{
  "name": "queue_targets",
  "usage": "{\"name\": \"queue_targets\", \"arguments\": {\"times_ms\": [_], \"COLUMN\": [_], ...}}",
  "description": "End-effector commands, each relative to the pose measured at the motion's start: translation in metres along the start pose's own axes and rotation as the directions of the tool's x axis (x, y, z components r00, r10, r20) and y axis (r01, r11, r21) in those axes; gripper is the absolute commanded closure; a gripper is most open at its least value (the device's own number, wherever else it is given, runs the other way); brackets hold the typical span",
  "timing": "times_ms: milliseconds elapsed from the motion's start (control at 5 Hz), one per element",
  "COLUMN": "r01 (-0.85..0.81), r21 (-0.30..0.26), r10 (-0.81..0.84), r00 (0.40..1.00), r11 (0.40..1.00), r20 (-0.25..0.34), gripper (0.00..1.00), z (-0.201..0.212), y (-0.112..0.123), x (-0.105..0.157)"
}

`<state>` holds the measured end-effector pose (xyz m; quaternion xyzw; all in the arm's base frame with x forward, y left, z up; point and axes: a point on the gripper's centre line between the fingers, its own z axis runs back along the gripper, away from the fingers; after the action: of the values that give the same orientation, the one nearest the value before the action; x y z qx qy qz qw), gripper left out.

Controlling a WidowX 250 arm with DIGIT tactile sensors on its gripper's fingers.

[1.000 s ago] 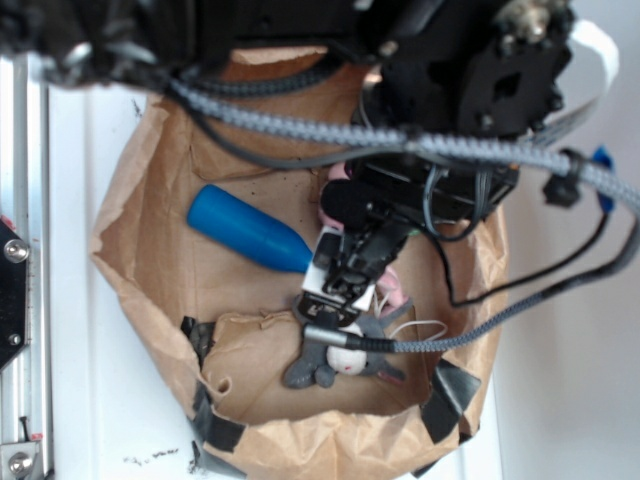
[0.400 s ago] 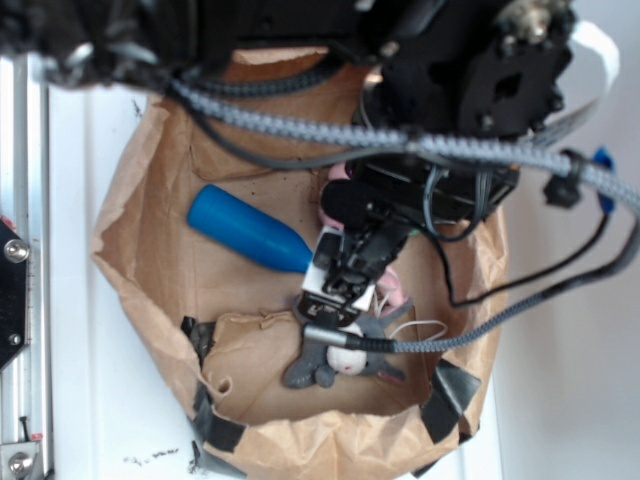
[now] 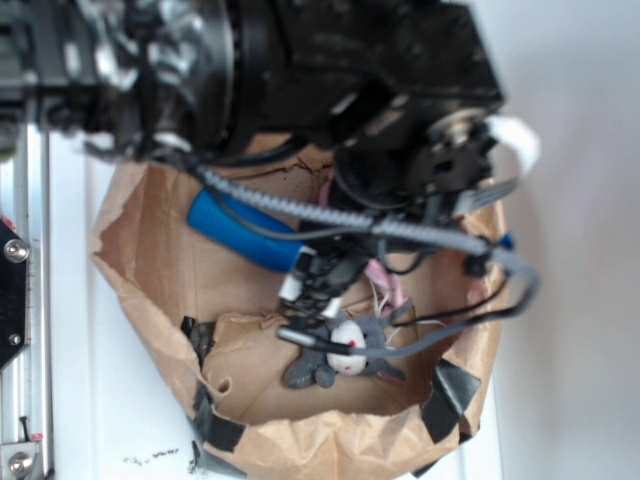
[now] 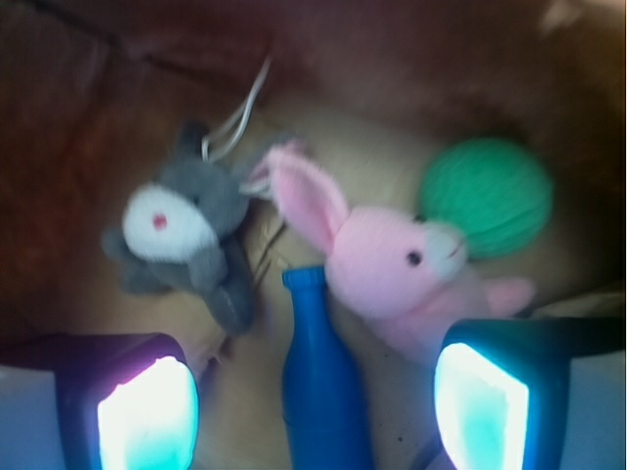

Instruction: Grab the blue bottle.

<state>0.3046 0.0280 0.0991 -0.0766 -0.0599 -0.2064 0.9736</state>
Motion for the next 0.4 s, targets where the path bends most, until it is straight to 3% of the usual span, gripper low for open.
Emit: {"name": "queue_targets", "arguments": {"times_ms": [0, 200], "r01": [0.058, 0.057], "r21": [0.04, 0.071], "r10": [-0.06, -0.059], "r00": [0.997, 0.998], "r11": [0.997, 0.996], "r20": [0.046, 0.036], "gripper": [0.0, 0.0], "z": [0.001, 0.005], "y": [0.014, 0.022], "x": [-0.029, -0.05]}}
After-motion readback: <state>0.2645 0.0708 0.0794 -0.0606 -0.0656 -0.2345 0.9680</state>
